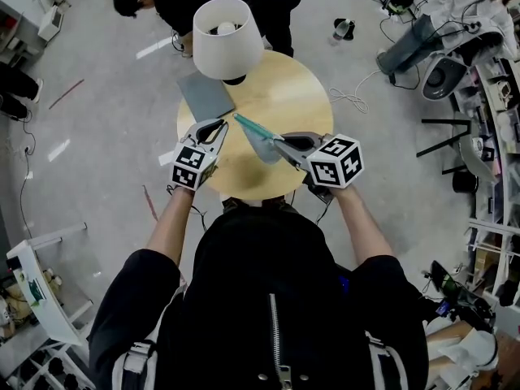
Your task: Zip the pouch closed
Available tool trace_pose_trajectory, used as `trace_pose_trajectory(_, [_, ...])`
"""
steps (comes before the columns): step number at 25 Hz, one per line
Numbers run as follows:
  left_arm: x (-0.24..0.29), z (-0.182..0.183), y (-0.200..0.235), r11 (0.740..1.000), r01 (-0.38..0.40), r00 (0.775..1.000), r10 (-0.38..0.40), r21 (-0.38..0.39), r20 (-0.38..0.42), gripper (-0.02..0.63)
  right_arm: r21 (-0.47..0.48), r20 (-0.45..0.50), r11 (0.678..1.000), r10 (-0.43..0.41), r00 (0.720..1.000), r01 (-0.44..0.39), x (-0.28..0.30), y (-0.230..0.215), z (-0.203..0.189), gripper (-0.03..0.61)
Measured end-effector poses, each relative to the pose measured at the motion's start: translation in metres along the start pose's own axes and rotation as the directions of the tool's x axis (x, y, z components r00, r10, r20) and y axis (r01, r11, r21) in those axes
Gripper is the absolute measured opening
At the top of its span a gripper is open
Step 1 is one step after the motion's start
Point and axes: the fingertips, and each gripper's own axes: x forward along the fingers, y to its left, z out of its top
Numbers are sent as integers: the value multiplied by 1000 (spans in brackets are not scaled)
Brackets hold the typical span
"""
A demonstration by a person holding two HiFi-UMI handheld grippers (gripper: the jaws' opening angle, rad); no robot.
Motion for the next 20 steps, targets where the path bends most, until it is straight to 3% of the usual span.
trace_pose_trajectory(11, [-8, 20, -6, 1000, -8, 998, 7, 7, 69, 6, 9, 24, 996, -90, 996, 90, -2, -23, -4, 20])
trace_pose_trajectory(20, [-5, 47, -7, 1000, -28, 992, 27, 5, 125, 2, -18, 148, 979, -198, 969, 203, -15, -45, 24, 20])
